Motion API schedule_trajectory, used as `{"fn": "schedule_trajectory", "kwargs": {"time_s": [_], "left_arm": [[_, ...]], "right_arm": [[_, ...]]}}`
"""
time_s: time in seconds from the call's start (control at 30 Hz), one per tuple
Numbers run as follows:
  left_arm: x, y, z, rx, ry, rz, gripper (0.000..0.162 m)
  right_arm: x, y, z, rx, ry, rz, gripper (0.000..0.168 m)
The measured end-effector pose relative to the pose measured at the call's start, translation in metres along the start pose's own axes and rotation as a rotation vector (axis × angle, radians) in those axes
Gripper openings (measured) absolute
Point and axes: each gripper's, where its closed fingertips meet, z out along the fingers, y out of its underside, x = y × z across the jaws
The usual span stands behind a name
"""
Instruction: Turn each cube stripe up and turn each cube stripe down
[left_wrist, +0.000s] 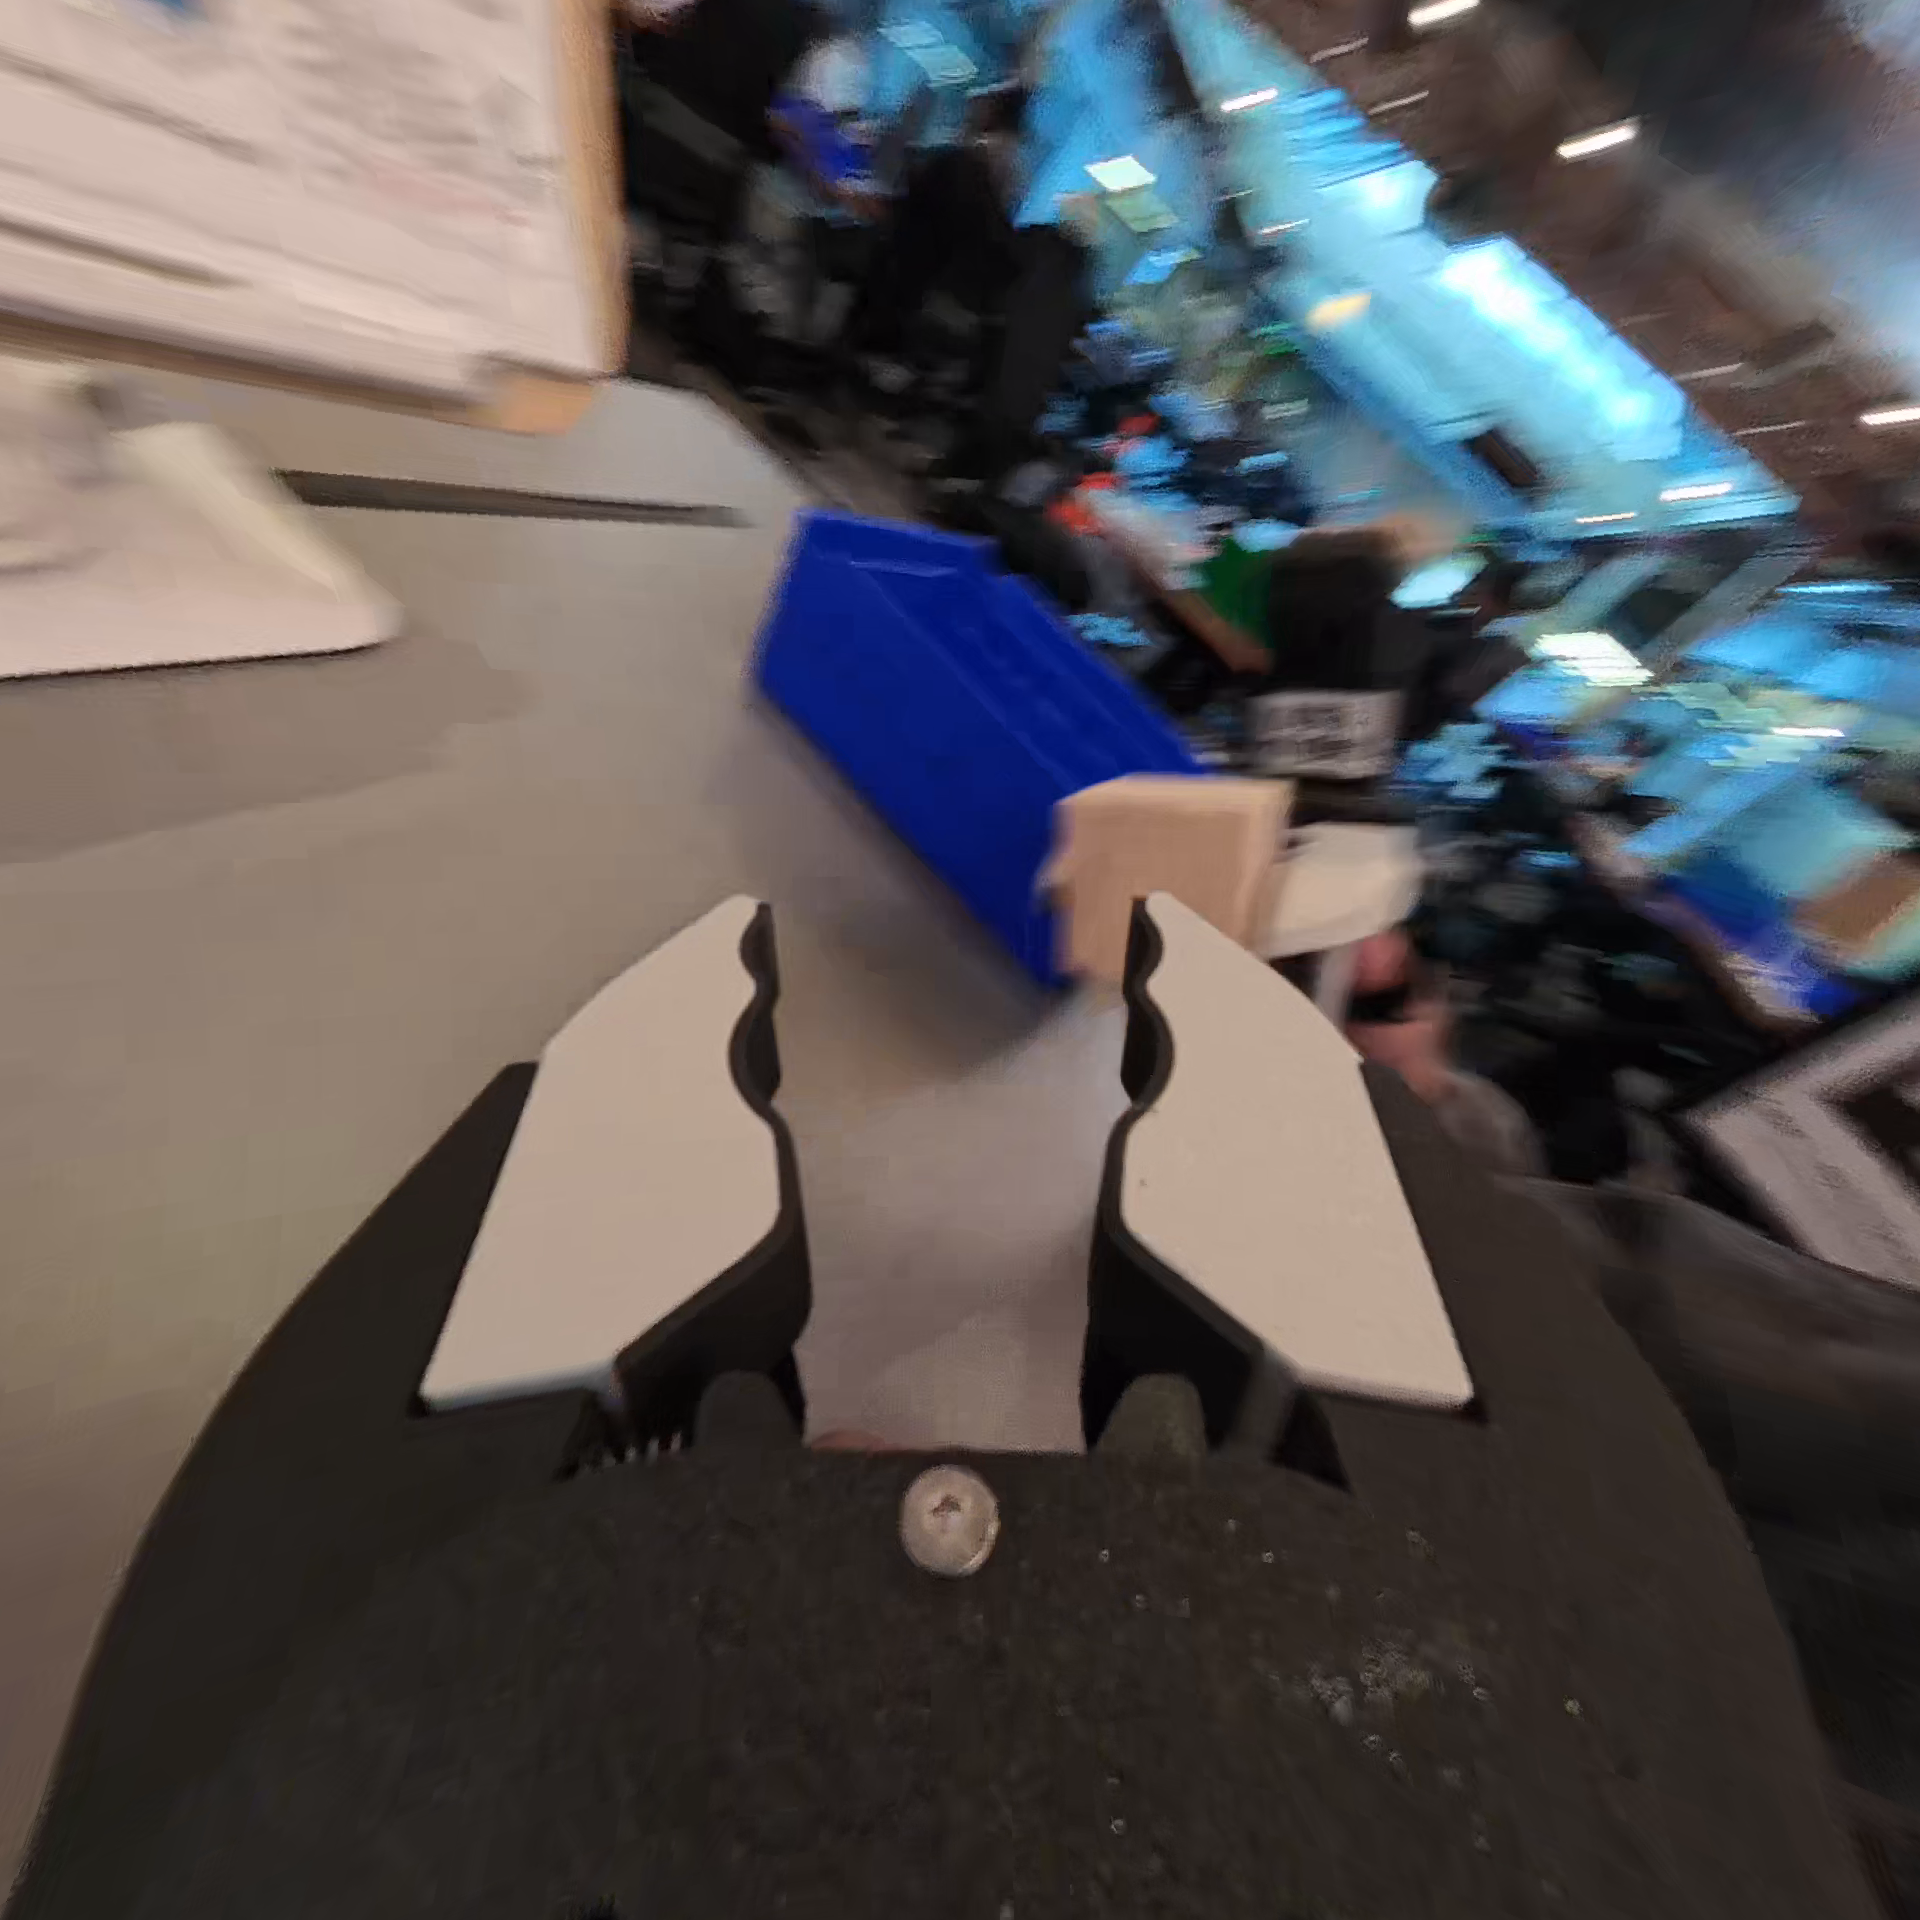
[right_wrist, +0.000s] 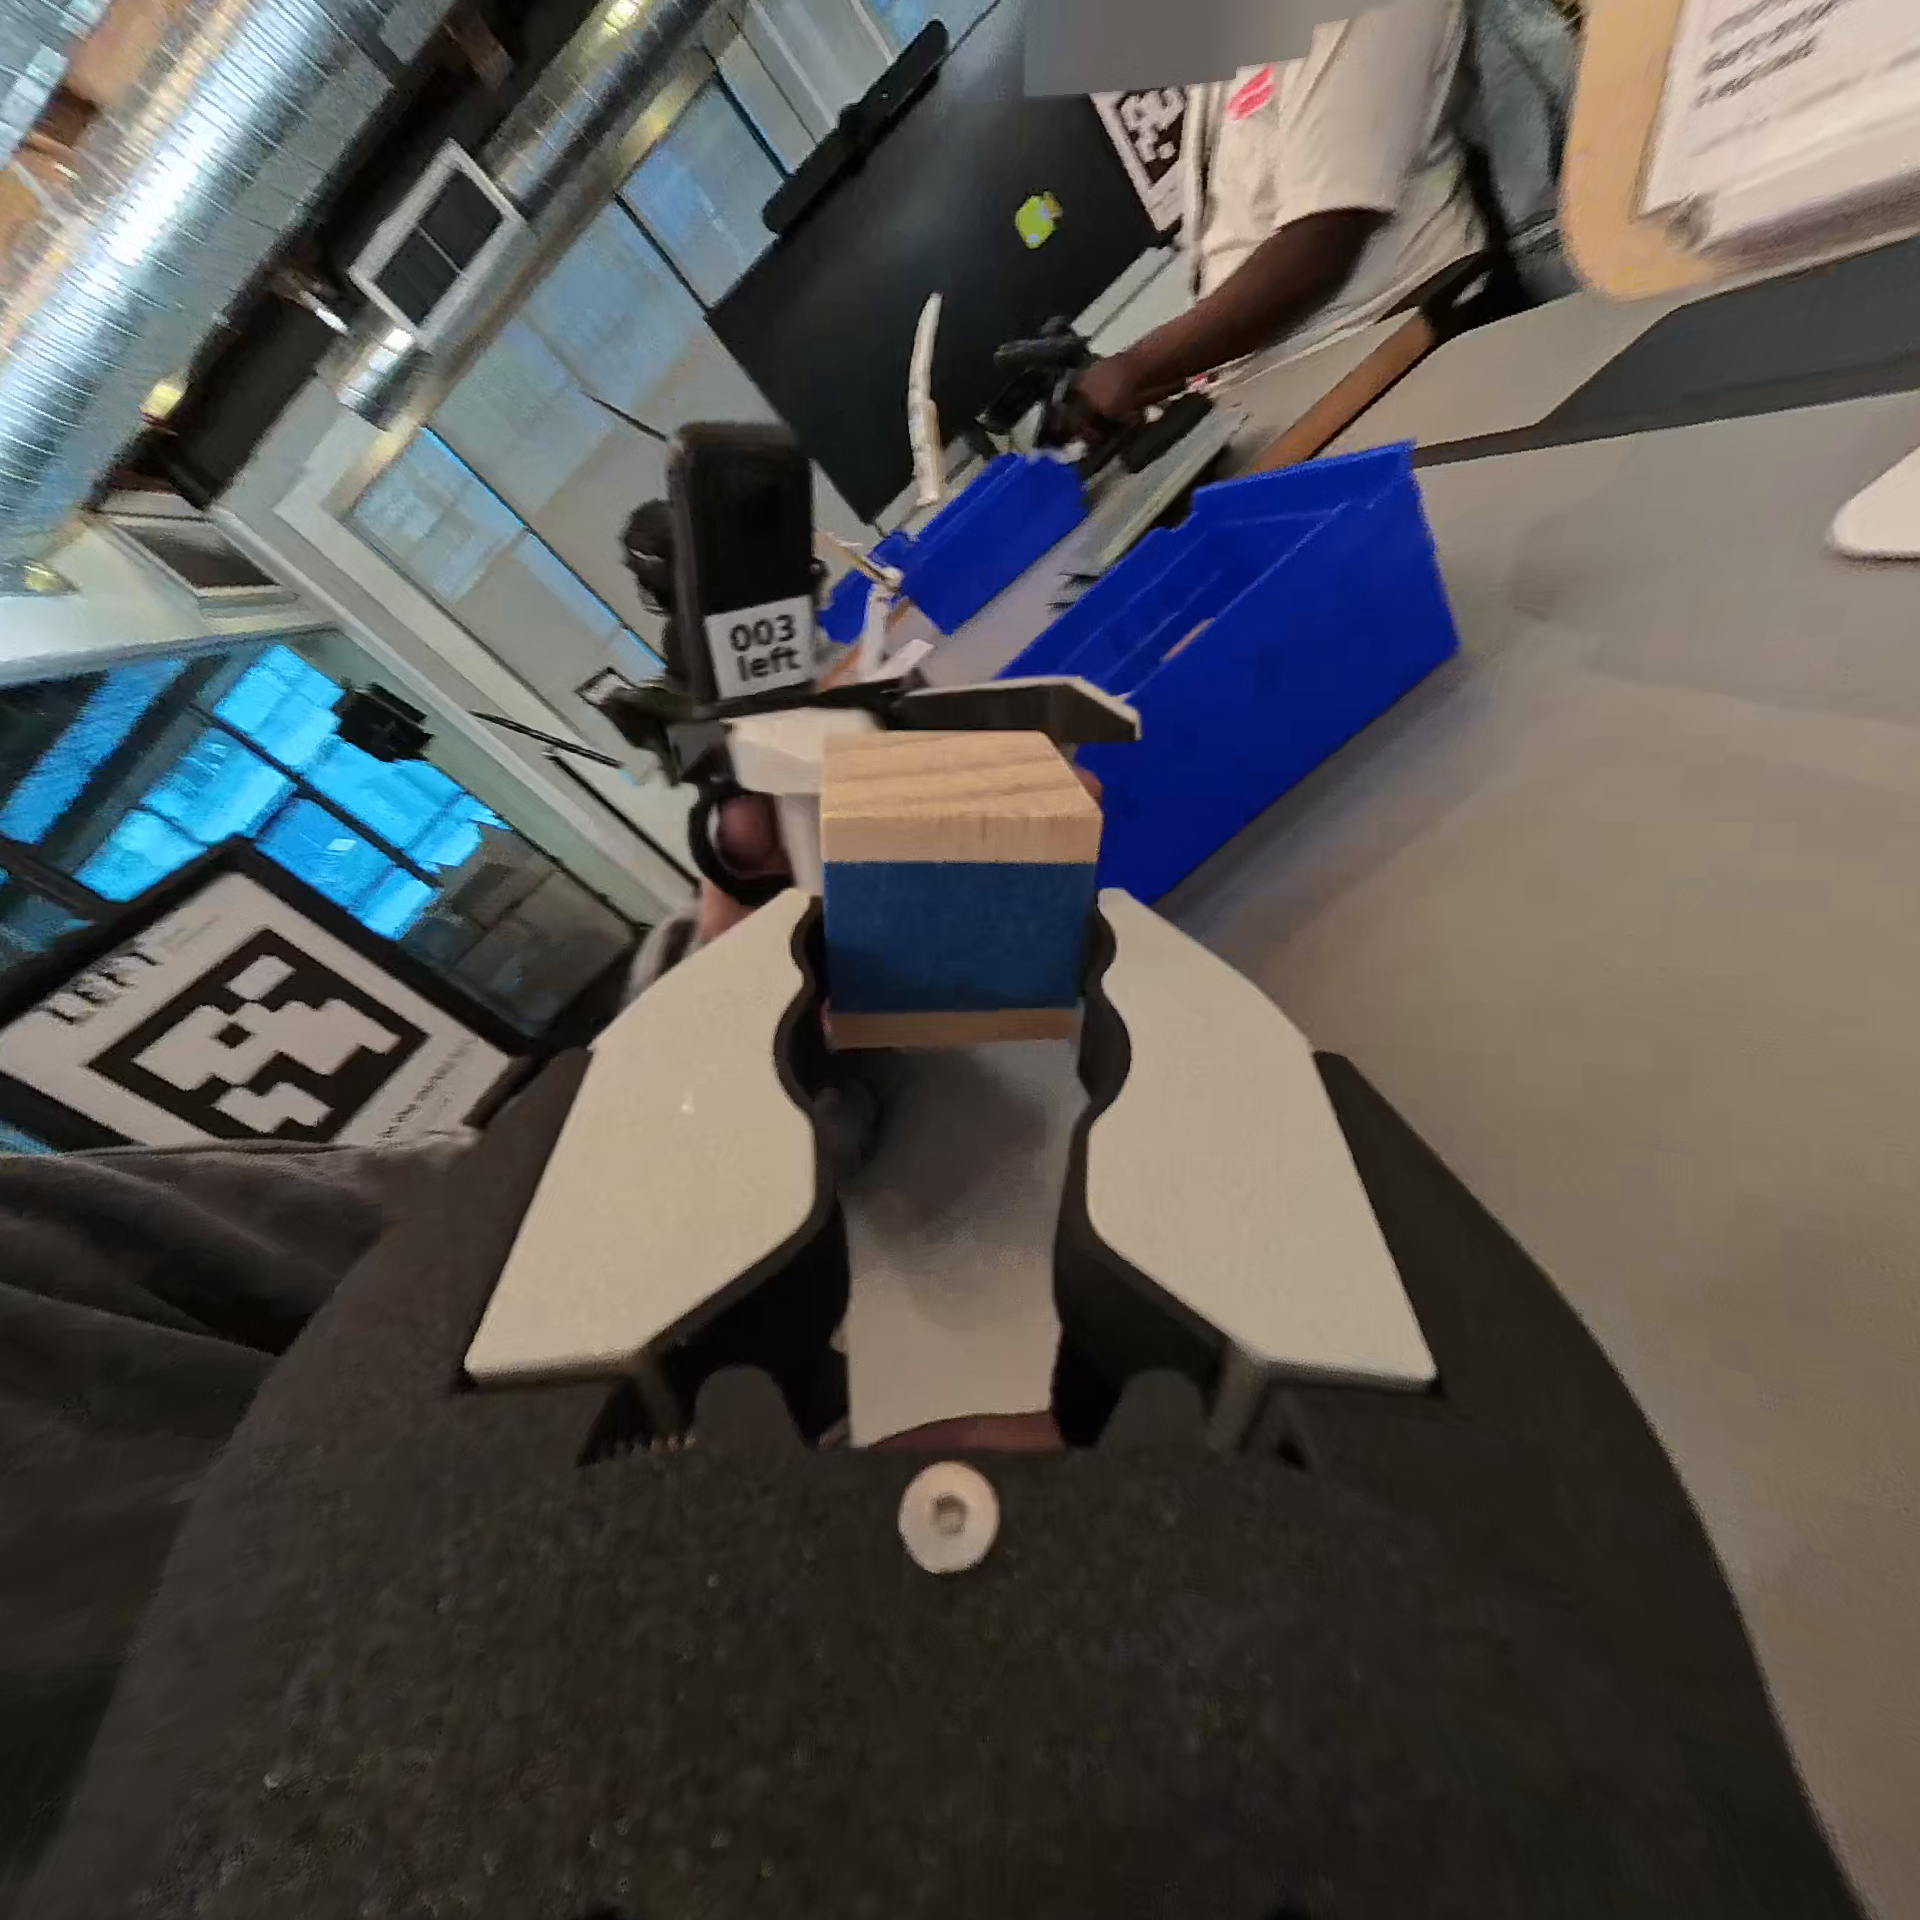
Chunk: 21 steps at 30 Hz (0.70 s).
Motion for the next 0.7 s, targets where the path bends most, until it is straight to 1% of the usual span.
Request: {"fn": "schedule_trajectory", "kwargs": {"time_s": [0.03, 0.07, 0.13, 0.2, 0.27, 0.33, 0.4, 0.43, 0.5, 0.6, 0.63, 0.7], "left_arm": [[-0.014, 0.011, -0.006, -0.041, -0.096, 0.018, 0.065], [-0.02, 0.03, -0.011, -0.1, -0.139, 0.038, 0.066], [-0.031, 0.078, -0.018, -0.232, -0.226, 0.062, 0.068], [-0.032, 0.119, -0.021, -0.353, -0.263, 0.128, 0.067], [-0.03, 0.141, -0.023, -0.432, -0.289, 0.208, 0.071], [-0.022, 0.145, -0.022, -0.446, -0.274, 0.262, 0.071], [-0.01, 0.144, -0.019, -0.44, -0.22, 0.287, 0.07], [-0.005, 0.144, -0.017, -0.442, -0.2, 0.298, 0.069], [-0.006, 0.144, -0.017, -0.448, -0.212, 0.322, 0.067], [-0.017, 0.15, -0.022, -0.491, -0.278, 0.332, 0.061], [-0.019, 0.152, -0.024, -0.502, -0.292, 0.319, 0.059], [-0.018, 0.156, -0.025, -0.517, -0.274, 0.29, 0.059]], "right_arm": [[0.002, -0.005, -0.008, -0.007, 0.05, -0.037, 0.046], [0.005, -0.01, -0.018, -0.013, 0.112, -0.082, 0.046], [0.012, -0.024, -0.043, -0.027, 0.262, -0.191, 0.046], [0.022, -0.04, -0.076, -0.048, 0.447, -0.294, 0.046], [0.034, -0.06, -0.12, -0.07, 0.656, -0.381, 0.046], [0.055, -0.078, -0.171, -0.142, 0.912, -0.434, 0.046], [0.087, -0.082, -0.217, -0.293, 1.141, -0.414, 0.046], [0.105, -0.081, -0.233, -0.367, 1.213, -0.384, 0.046], [0.149, -0.075, -0.247, -0.485, 1.257, -0.266, 0.046], [0.218, -0.051, -0.261, -0.7, 1.286, -0.078, 0.046], [0.235, -0.043, -0.267, -0.77, 1.308, -0.039, 0.046], [0.255, -0.033, -0.273, -0.865, 1.316, 0.038, 0.046]]}}
